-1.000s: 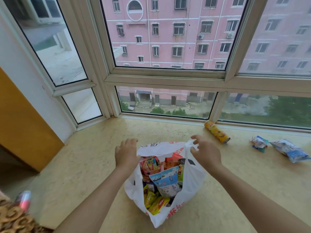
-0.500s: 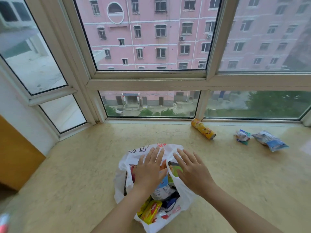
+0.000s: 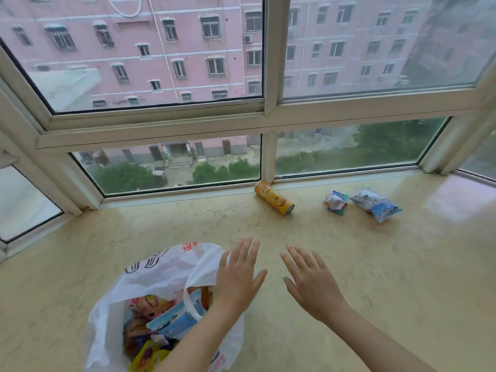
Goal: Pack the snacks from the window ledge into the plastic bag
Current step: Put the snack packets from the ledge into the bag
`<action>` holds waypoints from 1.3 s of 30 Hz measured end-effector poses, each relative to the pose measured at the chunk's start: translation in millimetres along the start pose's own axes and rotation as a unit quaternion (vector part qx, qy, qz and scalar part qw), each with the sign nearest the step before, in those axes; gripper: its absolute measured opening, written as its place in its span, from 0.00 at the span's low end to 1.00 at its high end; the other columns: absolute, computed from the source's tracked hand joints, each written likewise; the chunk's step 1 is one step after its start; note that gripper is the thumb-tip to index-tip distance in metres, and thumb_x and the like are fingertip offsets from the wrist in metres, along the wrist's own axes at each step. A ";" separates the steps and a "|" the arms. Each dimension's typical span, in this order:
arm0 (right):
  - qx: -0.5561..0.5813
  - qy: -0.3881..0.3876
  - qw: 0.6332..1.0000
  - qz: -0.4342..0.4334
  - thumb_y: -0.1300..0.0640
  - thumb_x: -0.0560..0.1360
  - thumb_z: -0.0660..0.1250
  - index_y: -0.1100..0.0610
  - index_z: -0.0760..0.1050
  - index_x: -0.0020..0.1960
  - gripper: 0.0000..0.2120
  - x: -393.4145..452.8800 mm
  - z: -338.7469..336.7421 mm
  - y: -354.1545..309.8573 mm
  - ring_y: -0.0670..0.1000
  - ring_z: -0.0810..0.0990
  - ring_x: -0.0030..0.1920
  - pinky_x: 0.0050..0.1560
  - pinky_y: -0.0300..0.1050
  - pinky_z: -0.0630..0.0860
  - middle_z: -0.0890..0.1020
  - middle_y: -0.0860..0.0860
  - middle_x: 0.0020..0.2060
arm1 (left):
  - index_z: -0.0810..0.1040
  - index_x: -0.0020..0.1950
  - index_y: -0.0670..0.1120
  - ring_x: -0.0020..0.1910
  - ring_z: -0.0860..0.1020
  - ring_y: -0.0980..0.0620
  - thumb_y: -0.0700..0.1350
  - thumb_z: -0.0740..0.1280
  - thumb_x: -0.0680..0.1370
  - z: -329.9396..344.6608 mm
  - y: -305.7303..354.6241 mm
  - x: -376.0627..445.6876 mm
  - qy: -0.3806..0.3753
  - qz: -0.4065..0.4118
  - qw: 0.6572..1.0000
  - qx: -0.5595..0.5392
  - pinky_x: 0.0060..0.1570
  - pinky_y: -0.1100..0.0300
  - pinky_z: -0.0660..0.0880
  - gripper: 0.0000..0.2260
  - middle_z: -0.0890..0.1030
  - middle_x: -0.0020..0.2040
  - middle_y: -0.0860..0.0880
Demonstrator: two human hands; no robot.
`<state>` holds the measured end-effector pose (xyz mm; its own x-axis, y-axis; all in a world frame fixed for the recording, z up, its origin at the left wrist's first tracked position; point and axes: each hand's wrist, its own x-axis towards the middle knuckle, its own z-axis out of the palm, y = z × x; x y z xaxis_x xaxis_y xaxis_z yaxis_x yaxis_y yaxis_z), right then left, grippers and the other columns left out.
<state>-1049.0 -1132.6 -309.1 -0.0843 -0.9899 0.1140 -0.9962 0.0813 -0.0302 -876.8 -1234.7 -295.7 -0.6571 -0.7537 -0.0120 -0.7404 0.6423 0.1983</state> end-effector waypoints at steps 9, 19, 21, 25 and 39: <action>0.006 0.014 0.999 0.045 0.45 0.74 0.55 0.56 0.74 0.65 0.25 42.1 51.5 125.5 0.57 0.78 0.60 0.59 0.57 0.72 0.78 0.55 0.62 | 0.71 0.68 0.50 0.63 0.76 0.51 0.61 0.55 0.73 65.4 52.2 115.4 -0.015 0.003 1.000 0.012 0.54 0.51 0.76 0.28 0.77 0.65 0.51; 0.004 0.028 0.993 0.118 0.45 0.80 0.49 0.58 0.73 0.67 0.26 98.3 156.9 214.4 0.57 0.76 0.63 0.61 0.57 0.67 0.77 0.56 0.64 | 0.70 0.71 0.50 0.65 0.75 0.51 0.62 0.54 0.74 164.5 69.7 250.5 0.004 0.013 1.000 0.024 0.57 0.52 0.74 0.29 0.75 0.67 0.51; 0.008 0.021 0.990 0.138 0.44 0.77 0.52 0.59 0.73 0.67 0.27 105.0 182.5 231.1 0.58 0.76 0.62 0.59 0.58 0.72 0.77 0.57 0.63 | 0.63 0.76 0.51 0.71 0.68 0.51 0.61 0.53 0.77 186.1 70.3 273.6 0.019 0.012 0.999 0.032 0.63 0.52 0.69 0.29 0.68 0.73 0.52; 0.002 0.023 0.985 0.170 0.43 0.81 0.44 0.59 0.74 0.66 0.29 123.2 224.5 264.3 0.59 0.77 0.61 0.56 0.59 0.75 0.78 0.58 0.62 | 0.49 0.79 0.52 0.77 0.53 0.52 0.61 0.55 0.79 222.3 60.5 326.1 0.041 0.011 0.999 0.031 0.68 0.55 0.60 0.31 0.57 0.78 0.54; -0.072 0.052 0.968 0.234 0.47 0.73 0.55 0.60 0.70 0.67 0.28 202.0 288.3 353.0 0.67 0.74 0.61 0.57 0.61 0.74 0.72 0.64 0.66 | 0.70 0.69 0.54 0.76 0.43 0.43 0.63 0.57 0.78 278.8 37.3 438.3 -0.014 -0.124 0.990 -0.073 0.69 0.38 0.55 0.23 0.54 0.77 0.52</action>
<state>-1411.7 -1337.3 -583.1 -0.5210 -0.8245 0.2209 -0.8406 0.5405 0.0347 -1231.9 -1502.3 -566.8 -0.4633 -0.8801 -0.1039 -0.8520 0.4101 0.3253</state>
